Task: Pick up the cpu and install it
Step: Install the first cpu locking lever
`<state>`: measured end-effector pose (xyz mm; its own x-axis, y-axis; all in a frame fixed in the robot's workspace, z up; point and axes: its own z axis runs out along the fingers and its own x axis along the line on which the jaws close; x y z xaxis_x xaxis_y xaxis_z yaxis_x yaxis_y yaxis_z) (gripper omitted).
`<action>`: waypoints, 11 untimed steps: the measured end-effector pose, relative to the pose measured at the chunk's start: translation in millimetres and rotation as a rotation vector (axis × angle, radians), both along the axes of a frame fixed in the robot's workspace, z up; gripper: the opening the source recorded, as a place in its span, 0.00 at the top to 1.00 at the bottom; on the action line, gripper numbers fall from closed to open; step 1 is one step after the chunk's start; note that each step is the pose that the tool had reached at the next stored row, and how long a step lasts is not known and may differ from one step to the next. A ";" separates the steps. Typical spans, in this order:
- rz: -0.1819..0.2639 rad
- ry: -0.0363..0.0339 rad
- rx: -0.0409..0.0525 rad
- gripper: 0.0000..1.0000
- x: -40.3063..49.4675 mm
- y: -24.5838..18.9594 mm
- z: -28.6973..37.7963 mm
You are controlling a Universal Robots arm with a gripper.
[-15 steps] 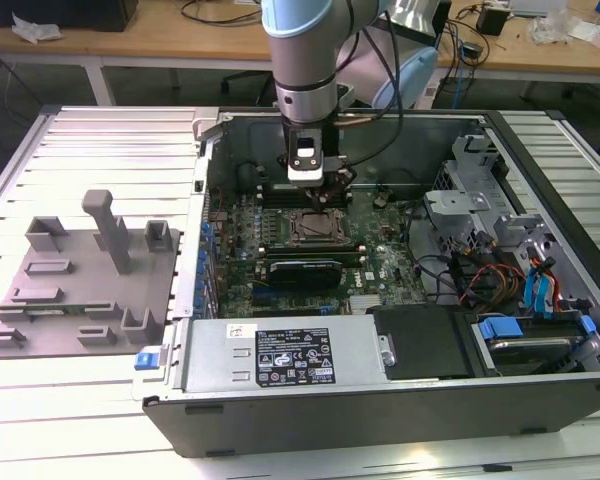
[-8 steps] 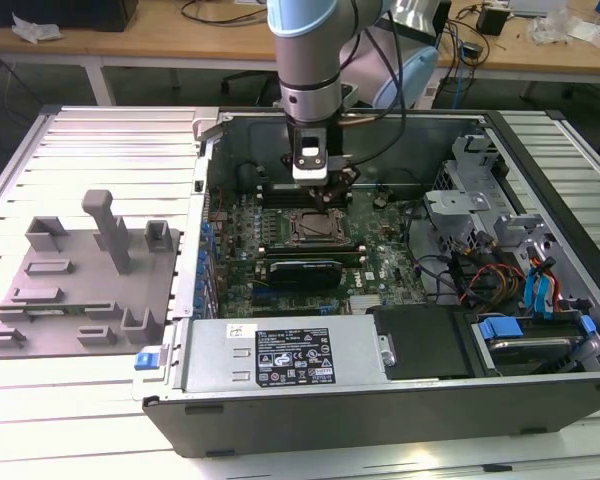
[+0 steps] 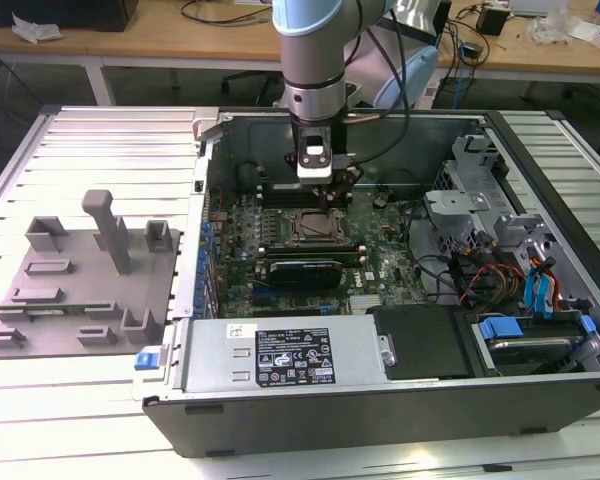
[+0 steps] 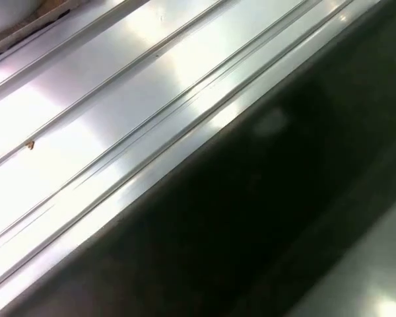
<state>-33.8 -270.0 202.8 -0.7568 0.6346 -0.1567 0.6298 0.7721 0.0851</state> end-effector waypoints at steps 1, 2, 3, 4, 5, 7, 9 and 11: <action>0.000 0.0003 -0.0002 0.89 0.0 -0.1 1.7; 0.000 0.0003 -0.0002 0.89 0.0 -0.1 5.0; 0.000 0.0003 -0.0002 0.89 0.0 -0.1 7.3; 0.000 0.0003 -0.0002 0.89 0.0 -0.1 9.7; 0.000 0.0002 -0.0002 0.89 0.1 -0.1 13.5; 0.000 0.0003 -0.0002 0.89 0.0 -0.1 22.3; 0.000 0.0003 -0.0003 0.89 0.1 -0.1 29.6; 0.000 0.0002 0.0000 0.89 0.2 -0.4 31.7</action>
<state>-33.6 -270.3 234.5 -0.7570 0.6344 -0.1565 0.6297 0.7722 0.0850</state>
